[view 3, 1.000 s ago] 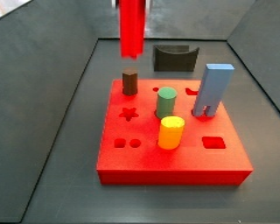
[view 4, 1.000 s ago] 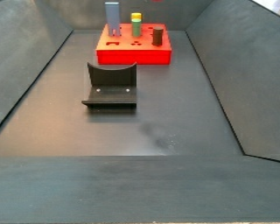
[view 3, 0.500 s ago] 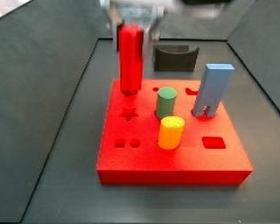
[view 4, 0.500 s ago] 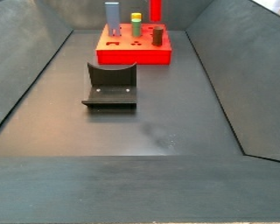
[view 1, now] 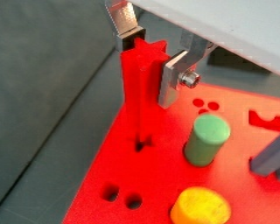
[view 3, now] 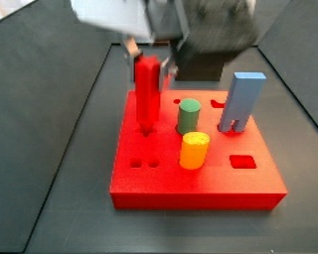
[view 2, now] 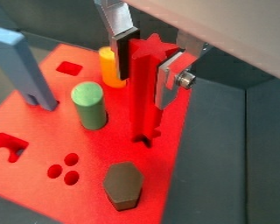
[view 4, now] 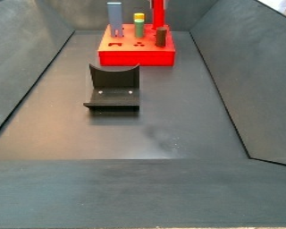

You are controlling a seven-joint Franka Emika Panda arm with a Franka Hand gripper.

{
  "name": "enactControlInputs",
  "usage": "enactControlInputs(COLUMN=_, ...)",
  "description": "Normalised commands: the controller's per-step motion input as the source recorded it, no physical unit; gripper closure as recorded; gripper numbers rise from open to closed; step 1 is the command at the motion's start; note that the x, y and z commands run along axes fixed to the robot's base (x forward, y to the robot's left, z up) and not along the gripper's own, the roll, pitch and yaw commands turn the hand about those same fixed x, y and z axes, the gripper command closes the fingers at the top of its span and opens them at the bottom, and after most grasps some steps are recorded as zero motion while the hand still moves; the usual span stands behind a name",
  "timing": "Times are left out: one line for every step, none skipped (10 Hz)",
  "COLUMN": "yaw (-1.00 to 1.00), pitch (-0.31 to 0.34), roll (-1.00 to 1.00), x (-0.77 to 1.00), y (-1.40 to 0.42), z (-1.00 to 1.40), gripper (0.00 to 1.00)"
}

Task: Pick up the star object. Move up. Place the star object on the fixture. Regrasp the star object. Move to above the board. Insert the star object.
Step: Insert the star object.

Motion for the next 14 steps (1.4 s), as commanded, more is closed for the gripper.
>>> enactControlInputs(yaw=0.00, pitch=-0.003, roll=-0.01, x=0.00, y=0.00, z=0.00, gripper=1.00)
enactControlInputs(yaw=-0.31, pitch=0.000, roll=0.01, x=0.18, y=0.00, z=-0.66, gripper=1.00)
enactControlInputs(yaw=-0.42, pitch=0.000, roll=0.03, x=0.03, y=0.00, z=-0.49, gripper=1.00)
enactControlInputs(yaw=0.00, pitch=0.060, roll=0.00, x=0.01, y=0.00, z=-0.10, gripper=1.00)
enactControlInputs(yaw=-0.09, pitch=0.026, roll=0.00, x=-0.01, y=0.00, z=-0.40, gripper=1.00)
enactControlInputs(yaw=-0.29, pitch=0.000, roll=0.00, x=-0.04, y=0.00, z=-0.74, gripper=1.00)
enactControlInputs(yaw=-0.37, pitch=-0.016, roll=0.00, x=-0.17, y=0.00, z=-0.79, gripper=1.00)
enactControlInputs(yaw=-0.36, pitch=-0.097, roll=-0.02, x=-0.14, y=-0.08, z=-0.76, gripper=1.00)
enactControlInputs(yaw=-0.34, pitch=-0.069, roll=-0.01, x=-0.08, y=-0.06, z=-0.66, gripper=1.00)
enactControlInputs(yaw=-0.23, pitch=-0.046, roll=0.00, x=-0.18, y=-0.11, z=-0.49, gripper=1.00)
enactControlInputs(yaw=-0.14, pitch=-0.096, roll=0.00, x=-0.14, y=-0.09, z=-0.37, gripper=1.00)
enactControlInputs(yaw=-0.07, pitch=-0.047, roll=0.00, x=0.01, y=-0.05, z=-0.64, gripper=1.00)
enactControlInputs(yaw=-0.08, pitch=-0.053, roll=0.00, x=0.13, y=0.00, z=-0.84, gripper=1.00)
enactControlInputs(yaw=-0.09, pitch=-0.059, roll=0.00, x=0.16, y=0.00, z=-0.87, gripper=1.00)
